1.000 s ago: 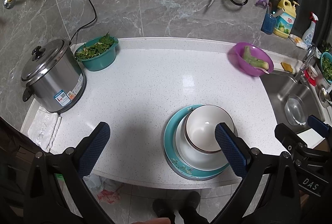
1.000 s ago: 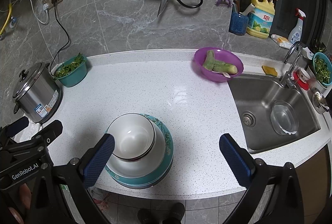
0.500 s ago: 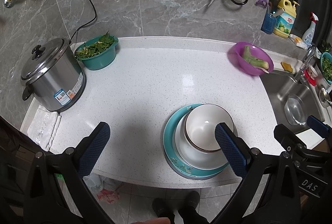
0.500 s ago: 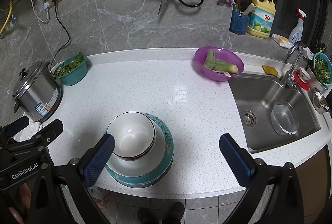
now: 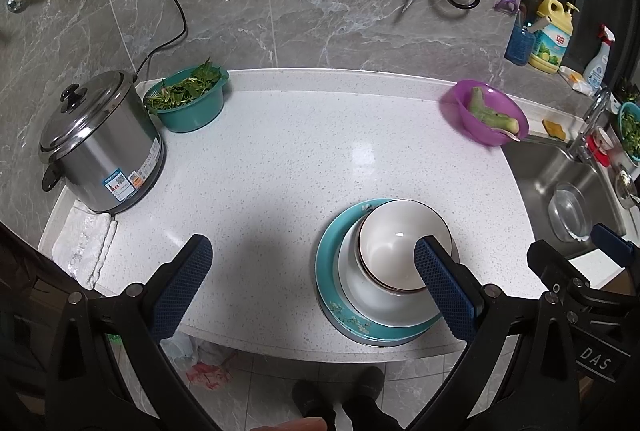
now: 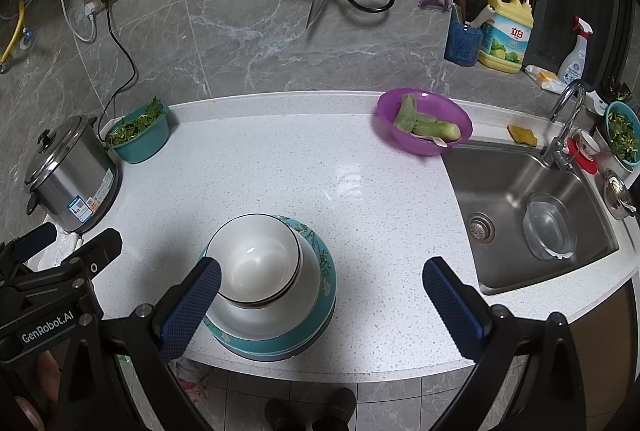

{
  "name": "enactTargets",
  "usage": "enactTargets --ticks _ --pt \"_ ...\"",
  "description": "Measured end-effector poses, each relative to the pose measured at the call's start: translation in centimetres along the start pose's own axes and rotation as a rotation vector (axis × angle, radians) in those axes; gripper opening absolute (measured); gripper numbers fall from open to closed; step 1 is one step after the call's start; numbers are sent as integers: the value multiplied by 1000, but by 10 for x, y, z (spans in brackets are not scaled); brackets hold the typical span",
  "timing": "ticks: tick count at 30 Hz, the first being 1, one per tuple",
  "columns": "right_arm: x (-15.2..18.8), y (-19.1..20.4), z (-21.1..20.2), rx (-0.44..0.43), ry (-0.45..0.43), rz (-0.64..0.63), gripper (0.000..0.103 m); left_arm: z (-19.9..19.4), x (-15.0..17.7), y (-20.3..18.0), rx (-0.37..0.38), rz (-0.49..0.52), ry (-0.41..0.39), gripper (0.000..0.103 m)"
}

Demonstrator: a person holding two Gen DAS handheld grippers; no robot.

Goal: Organize plates and bowls

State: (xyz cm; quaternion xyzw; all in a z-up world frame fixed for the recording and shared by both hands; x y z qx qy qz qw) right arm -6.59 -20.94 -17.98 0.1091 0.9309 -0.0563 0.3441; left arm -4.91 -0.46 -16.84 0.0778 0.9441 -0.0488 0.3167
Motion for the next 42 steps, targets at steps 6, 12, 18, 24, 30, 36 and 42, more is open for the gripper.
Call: enactTargets --ticks 6,12,18,24,30,36,42 --pt "0 0 1 0 2 -3 103 3 -2 -4 -1 -8 4 103" --pt "0 1 3 -2 4 -5 103 5 -3 -8 -6 -12 6 103" --pt "0 2 3 -2 5 -5 103 6 -5 -11 -9 -16 7 103" --pt "-1 2 6 -4 8 -8 103 7 -5 -11 -16 -17 5 103" --pt "-2 1 9 -8 10 -10 103 12 -7 -9 -17 -19 9 103" --pt "-3 3 11 -11 12 -13 103 13 -8 -10 -16 -18 1 103" --pt "-5 1 13 -11 13 -15 103 12 -9 -9 -14 -17 -1 103"
Point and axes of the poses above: each gripper's, at about its wrist camera, not at the fingertips, and z roughly the way its jaws point, y to its left, x to its underside, the point moved 2 cm from there along z, roughly the way its jaws point, and after that the axes turned 5 degrees about x, right-handed, at the moved point
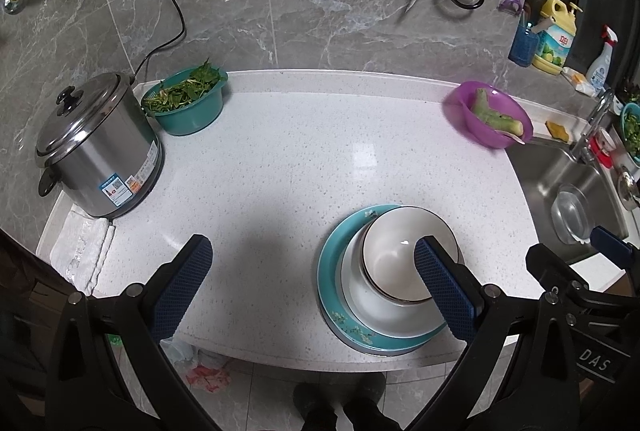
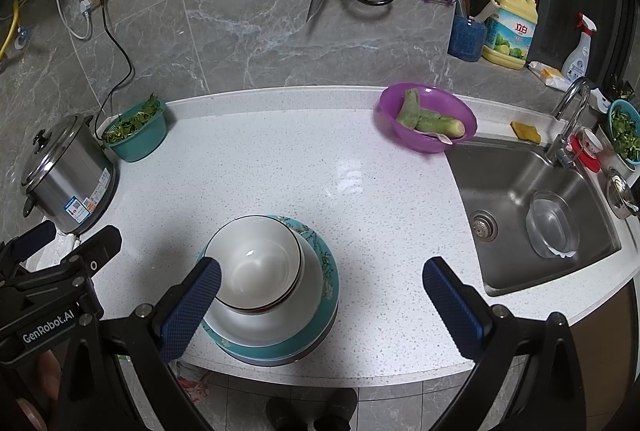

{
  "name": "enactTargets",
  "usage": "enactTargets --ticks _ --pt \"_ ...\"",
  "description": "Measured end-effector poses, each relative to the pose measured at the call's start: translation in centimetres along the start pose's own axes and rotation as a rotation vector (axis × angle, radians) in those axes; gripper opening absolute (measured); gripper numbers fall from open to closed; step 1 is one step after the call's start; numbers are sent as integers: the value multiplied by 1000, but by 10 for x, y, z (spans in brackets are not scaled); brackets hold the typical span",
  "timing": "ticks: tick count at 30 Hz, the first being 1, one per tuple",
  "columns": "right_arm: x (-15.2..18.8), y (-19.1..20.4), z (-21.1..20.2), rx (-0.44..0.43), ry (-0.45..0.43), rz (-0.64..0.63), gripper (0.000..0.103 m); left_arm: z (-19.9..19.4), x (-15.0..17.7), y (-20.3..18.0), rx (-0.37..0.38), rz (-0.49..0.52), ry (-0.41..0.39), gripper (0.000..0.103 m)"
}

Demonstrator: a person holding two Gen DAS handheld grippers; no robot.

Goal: Organize plates and bowls

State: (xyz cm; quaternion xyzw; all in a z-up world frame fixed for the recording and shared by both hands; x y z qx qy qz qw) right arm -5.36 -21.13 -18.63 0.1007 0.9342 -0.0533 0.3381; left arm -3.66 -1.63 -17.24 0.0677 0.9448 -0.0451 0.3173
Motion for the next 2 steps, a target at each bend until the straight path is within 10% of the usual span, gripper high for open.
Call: enactTargets --ticks 2 --pt "0 0 0 -1 0 0 103 1 -1 -1 5 4 1 103"
Point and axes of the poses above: each gripper's, at about its wrist camera, not at the fingertips, and z roughly the way its jaws point, y to its left, x to its underside, the point moved 2 cm from there along z, roughly the way its jaws point, and after that the axes turned 5 degrees about x, right-handed, at the moved point
